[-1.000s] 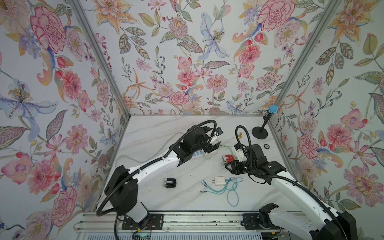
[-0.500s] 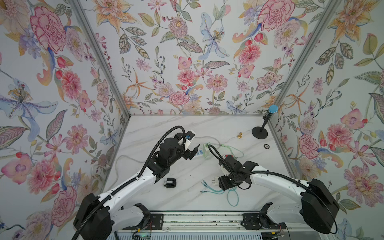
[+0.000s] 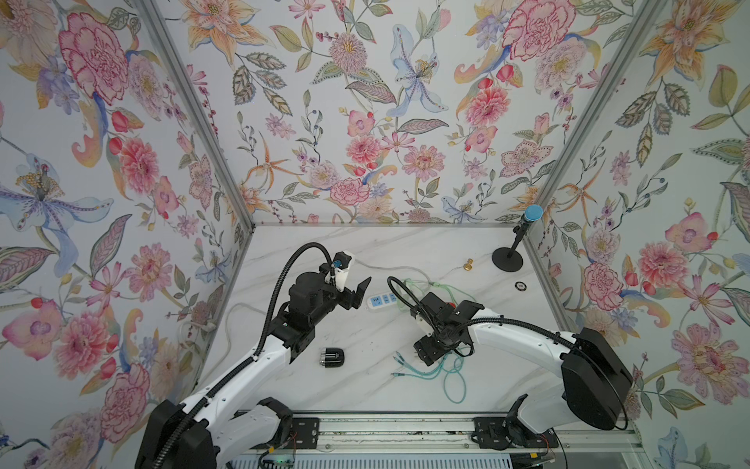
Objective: Charge the electric shaver
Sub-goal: Pick up the plug from the center of the board.
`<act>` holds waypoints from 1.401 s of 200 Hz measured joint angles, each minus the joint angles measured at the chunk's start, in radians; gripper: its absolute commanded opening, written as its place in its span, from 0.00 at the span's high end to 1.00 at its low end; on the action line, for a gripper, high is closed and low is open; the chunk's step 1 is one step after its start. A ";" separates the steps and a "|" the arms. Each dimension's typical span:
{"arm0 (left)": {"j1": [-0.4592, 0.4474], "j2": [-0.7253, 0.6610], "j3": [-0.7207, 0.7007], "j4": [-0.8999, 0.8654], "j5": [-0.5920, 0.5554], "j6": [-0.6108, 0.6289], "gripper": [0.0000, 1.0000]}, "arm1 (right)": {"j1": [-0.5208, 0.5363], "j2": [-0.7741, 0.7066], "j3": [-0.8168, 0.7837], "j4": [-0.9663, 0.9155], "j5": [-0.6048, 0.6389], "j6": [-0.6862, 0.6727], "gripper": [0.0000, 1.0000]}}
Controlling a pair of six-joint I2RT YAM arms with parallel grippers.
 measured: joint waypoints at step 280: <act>0.043 0.047 -0.054 0.060 0.259 -0.188 0.18 | 0.076 -0.124 0.131 0.024 -0.013 0.044 0.76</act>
